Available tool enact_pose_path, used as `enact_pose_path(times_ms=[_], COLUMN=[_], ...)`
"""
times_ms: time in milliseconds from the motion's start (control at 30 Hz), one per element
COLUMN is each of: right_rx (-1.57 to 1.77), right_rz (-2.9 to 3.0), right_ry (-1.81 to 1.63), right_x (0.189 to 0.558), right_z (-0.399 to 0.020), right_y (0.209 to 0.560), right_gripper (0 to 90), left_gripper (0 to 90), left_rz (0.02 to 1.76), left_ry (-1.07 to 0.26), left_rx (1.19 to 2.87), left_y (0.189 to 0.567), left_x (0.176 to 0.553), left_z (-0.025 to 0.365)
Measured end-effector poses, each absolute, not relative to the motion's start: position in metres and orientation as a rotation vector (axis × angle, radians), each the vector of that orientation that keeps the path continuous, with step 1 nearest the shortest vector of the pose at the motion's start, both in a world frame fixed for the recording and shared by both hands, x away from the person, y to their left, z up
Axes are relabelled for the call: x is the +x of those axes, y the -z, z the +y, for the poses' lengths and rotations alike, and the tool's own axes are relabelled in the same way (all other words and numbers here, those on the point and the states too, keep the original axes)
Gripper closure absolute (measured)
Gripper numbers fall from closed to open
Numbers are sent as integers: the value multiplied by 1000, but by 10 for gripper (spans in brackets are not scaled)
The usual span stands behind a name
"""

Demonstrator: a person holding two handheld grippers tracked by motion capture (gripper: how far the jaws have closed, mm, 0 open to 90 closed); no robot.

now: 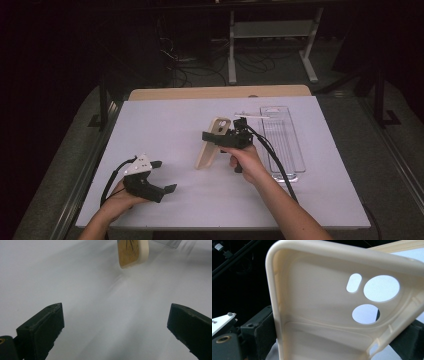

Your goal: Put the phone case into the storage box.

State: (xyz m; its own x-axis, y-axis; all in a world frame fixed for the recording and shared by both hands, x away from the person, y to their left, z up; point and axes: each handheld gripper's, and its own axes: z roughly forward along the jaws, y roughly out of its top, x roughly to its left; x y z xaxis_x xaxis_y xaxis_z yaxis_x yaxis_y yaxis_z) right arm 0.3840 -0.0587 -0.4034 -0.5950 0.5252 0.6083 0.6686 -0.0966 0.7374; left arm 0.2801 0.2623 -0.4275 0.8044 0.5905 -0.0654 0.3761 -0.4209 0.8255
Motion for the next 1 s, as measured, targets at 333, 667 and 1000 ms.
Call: enact_pose_path(times_ms=[333,667,1000], right_rx=[-1365,-1418,-1450], right_rz=[-2052,-2043,-2089], right_ry=[1776,1825,1854], right_x=[383,391,399], right_z=[-65,-86,-100], right_y=[395,378,356], right_gripper=[72,76,78], left_gripper=[6,7,7], left_rz=[717,701,695], left_ry=[-304,-296,-303], left_rx=[2062,2085,2083], left_y=[427,427,425], left_x=[282,283,282], left_z=[261,260,260])
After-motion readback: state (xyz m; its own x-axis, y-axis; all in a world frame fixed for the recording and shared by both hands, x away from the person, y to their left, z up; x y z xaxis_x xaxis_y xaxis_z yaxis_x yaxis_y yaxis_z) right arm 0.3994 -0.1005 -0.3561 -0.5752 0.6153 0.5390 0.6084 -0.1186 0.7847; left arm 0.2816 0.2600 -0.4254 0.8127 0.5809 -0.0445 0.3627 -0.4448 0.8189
